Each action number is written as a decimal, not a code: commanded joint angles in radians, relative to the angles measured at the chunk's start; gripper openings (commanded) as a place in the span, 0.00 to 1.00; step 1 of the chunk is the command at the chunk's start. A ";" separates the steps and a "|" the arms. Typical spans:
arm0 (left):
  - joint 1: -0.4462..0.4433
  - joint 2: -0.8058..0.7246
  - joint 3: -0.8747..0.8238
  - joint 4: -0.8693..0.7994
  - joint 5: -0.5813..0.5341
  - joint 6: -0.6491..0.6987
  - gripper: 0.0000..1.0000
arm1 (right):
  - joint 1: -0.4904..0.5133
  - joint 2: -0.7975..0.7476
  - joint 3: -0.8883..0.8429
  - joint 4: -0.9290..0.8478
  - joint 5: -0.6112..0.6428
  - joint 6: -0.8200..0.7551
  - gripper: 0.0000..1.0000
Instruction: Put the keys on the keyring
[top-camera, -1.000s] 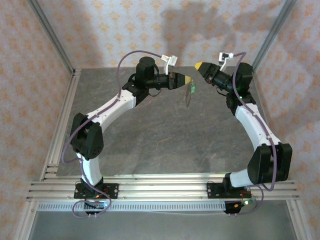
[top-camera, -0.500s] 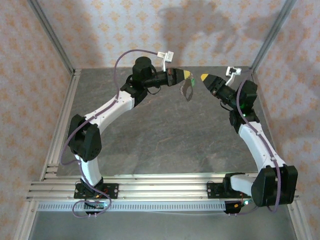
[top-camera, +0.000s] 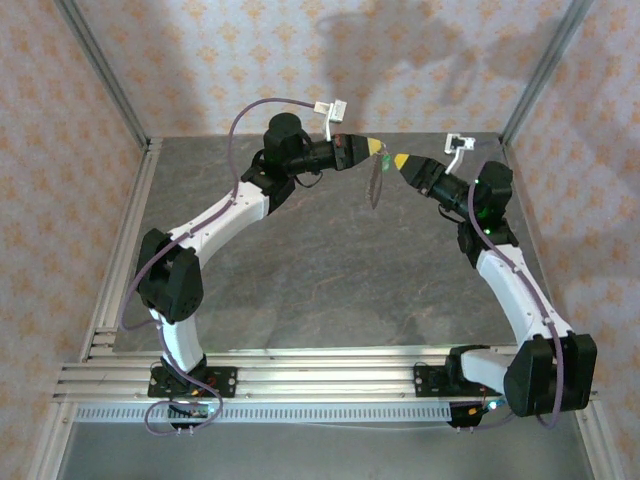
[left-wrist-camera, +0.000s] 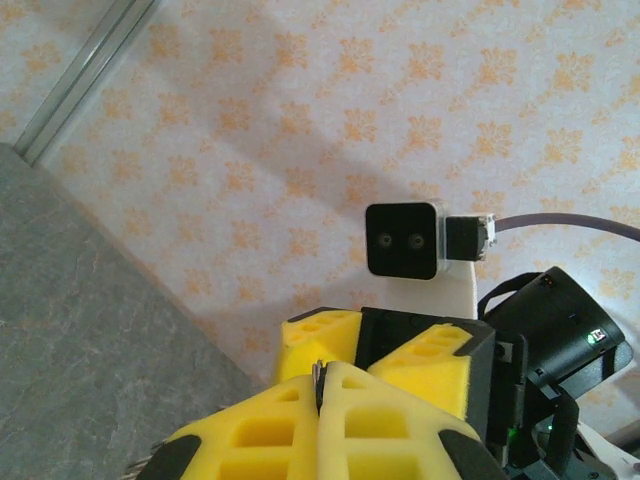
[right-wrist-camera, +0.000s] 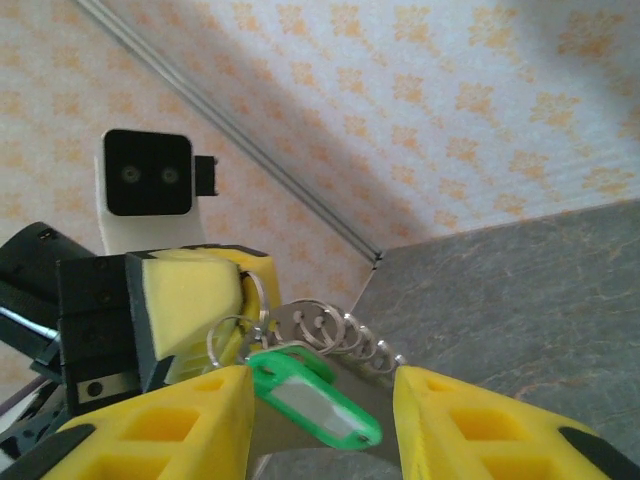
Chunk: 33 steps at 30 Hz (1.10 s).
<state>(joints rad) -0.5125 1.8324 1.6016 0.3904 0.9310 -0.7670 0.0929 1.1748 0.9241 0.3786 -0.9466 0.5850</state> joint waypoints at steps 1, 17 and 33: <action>0.001 -0.027 0.029 0.068 0.019 -0.012 0.00 | 0.014 -0.001 0.051 0.028 -0.037 -0.038 0.41; 0.001 -0.048 0.044 -0.061 -0.049 0.026 0.00 | 0.111 -0.146 0.059 -0.208 0.369 -0.127 0.35; -0.007 -0.038 0.059 -0.074 -0.046 0.027 0.00 | 0.157 -0.083 0.160 -0.283 0.328 -0.221 0.38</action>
<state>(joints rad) -0.5129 1.8324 1.6157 0.2977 0.8959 -0.7586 0.2428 1.0866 1.0428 0.1135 -0.6239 0.4049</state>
